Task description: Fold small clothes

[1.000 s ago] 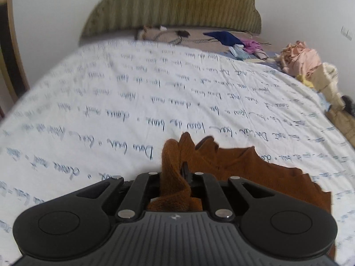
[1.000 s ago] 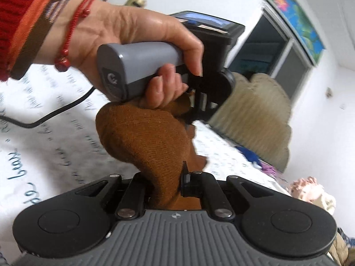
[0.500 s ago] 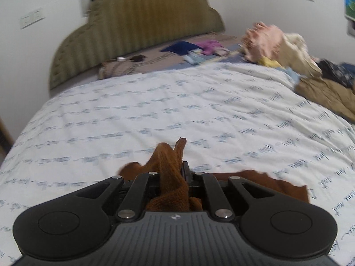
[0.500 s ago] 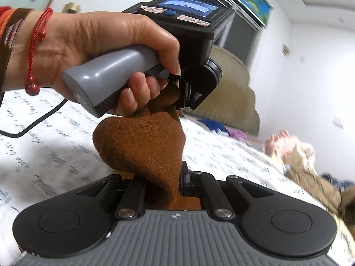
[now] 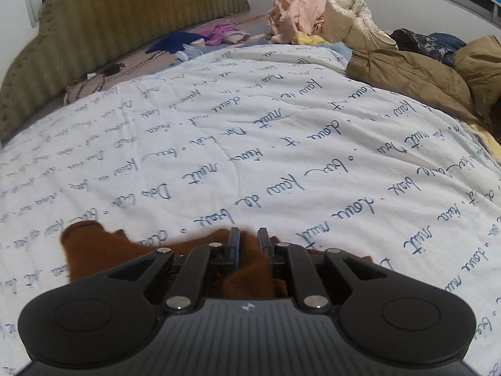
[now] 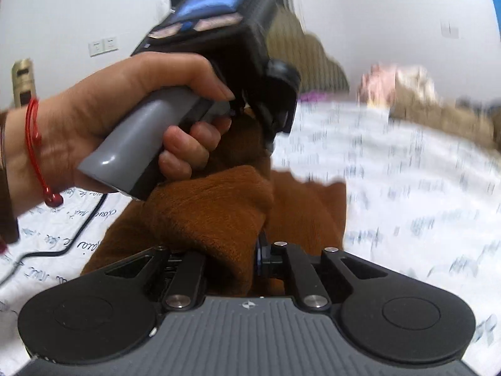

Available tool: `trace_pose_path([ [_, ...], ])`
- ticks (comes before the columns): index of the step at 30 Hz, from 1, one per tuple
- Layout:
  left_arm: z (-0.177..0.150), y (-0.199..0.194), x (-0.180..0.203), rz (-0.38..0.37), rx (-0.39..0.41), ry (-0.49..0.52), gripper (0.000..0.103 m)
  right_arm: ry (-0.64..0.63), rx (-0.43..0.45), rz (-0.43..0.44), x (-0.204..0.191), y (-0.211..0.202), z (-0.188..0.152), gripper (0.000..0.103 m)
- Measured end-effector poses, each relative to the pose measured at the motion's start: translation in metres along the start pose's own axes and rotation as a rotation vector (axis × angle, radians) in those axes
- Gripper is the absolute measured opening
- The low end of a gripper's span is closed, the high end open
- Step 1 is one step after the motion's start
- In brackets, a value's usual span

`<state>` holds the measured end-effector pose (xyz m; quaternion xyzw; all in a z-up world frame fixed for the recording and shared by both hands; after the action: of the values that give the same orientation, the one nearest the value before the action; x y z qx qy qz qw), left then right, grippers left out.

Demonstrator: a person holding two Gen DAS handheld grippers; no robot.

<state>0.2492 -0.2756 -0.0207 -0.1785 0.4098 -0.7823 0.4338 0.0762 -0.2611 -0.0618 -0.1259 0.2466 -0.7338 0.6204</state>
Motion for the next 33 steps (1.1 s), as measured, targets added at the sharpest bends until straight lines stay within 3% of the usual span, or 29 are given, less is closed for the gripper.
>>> trace_pose_path([
  [3, 0.004, -0.008, 0.001, -0.055, 0.025, -0.034, 0.045, 0.078, -0.026, 0.048, 0.012, 0.002, -0.007, 0.019],
  [4, 0.006, -0.014, 0.000, -0.056, 0.047, -0.043, 0.066, 0.102, -0.034, 0.067, 0.014, 0.003, -0.008, 0.020],
  [5, 0.008, -0.022, -0.004, -0.037, 0.083, -0.051, 0.078, 0.124, -0.039, 0.082, 0.017, 0.005, -0.008, 0.022],
  [7, 0.010, -0.043, -0.014, 0.020, 0.163, -0.042, 0.080, 0.161, -0.046, 0.107, 0.021, 0.006, -0.009, 0.023],
  [12, -0.017, -0.088, -0.049, 0.143, 0.245, 0.011, 0.082, 0.332, -0.068, 0.215, 0.039, 0.007, -0.005, 0.038],
  [16, -0.074, -0.114, -0.077, 0.118, 0.252, -0.035, 0.084, 0.430, -0.058, 0.298, 0.047, -0.005, -0.005, 0.055],
  [23, -0.181, -0.143, -0.076, 0.093, 0.268, 0.027, 0.084, 0.549, -0.071, 0.371, 0.066, -0.009, -0.004, 0.056],
  [26, -0.209, -0.144, -0.063, 0.103, 0.276, 0.086, 0.093, 0.589, -0.076, 0.382, 0.072, -0.003, -0.005, 0.056],
  [28, -0.220, -0.137, -0.053, 0.139, 0.274, 0.148, 0.094, 0.605, -0.078, 0.379, 0.072, 0.000, -0.005, 0.053],
  [29, -0.225, -0.134, -0.050, 0.169, 0.278, 0.181, 0.094, 0.616, -0.081, 0.370, 0.073, 0.002, -0.007, 0.040],
  [30, -0.227, -0.132, -0.049, 0.202, 0.285, 0.202, 0.095, 0.620, -0.088, 0.360, 0.073, 0.004, -0.009, 0.019],
  [33, -0.231, -0.130, -0.056, 0.202, 0.279, 0.190, 0.095, 0.641, -0.116, 0.366, 0.072, 0.004, -0.018, 0.015],
])
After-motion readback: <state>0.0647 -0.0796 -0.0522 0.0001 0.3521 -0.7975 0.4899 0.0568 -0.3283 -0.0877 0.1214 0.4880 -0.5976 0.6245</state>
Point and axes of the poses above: each gripper's, at about its wrist camera, not at the fingertips, and y roughly the way its jaws point, x to its right, z to its top, the point moved 8 cm from there along y, roughly the way its jaws point, and after that the axes turned 5 degrees about -x, right-handed, at the moved point
